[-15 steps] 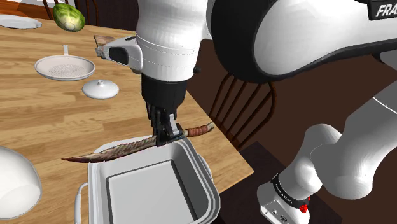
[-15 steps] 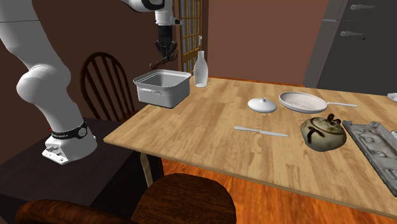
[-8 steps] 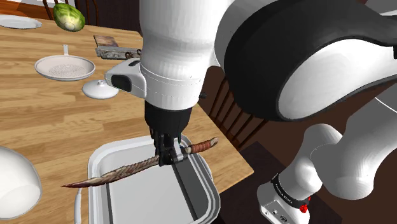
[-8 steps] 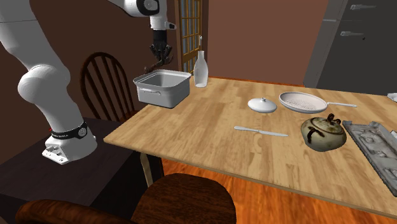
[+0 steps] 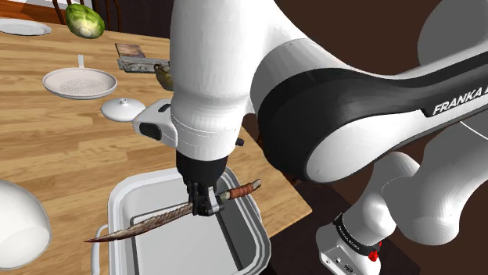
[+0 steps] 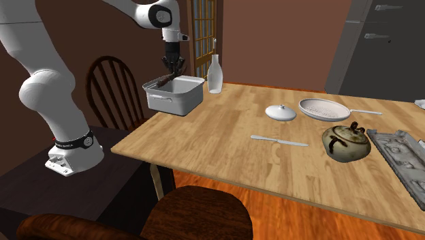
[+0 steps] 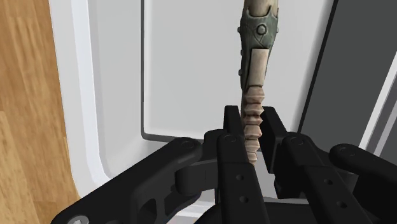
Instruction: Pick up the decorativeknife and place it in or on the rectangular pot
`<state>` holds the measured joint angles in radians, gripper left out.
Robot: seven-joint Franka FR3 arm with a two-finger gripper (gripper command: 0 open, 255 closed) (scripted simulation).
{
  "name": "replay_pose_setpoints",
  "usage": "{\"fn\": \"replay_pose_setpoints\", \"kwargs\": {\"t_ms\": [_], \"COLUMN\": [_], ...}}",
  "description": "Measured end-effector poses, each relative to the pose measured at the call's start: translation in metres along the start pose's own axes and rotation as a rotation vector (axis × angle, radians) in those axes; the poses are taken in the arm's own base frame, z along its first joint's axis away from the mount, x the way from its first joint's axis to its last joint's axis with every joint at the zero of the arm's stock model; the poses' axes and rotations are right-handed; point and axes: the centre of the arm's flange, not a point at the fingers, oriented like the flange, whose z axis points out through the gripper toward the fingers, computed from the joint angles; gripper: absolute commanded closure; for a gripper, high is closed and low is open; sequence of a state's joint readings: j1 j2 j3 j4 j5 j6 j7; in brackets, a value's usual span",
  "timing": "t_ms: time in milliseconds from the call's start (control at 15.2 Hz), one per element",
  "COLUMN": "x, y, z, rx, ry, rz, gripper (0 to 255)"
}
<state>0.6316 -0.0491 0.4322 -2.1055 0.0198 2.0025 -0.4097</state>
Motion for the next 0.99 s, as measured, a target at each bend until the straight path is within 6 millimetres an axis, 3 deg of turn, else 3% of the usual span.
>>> {"fn": "replay_pose_setpoints", "kwargs": {"t_ms": [198,594,660,990], "x": [0.001,0.001,0.001,0.001], "y": [-0.001,-0.001,-0.001,-0.001], "z": [0.014,0.017,0.017,0.017], "rx": [0.0,0.0,0.0,0.0], "ry": [0.0,0.0,0.0,0.001], "rz": [0.0,0.0,0.0,0.0], "gripper": [255,255,0,0]}}
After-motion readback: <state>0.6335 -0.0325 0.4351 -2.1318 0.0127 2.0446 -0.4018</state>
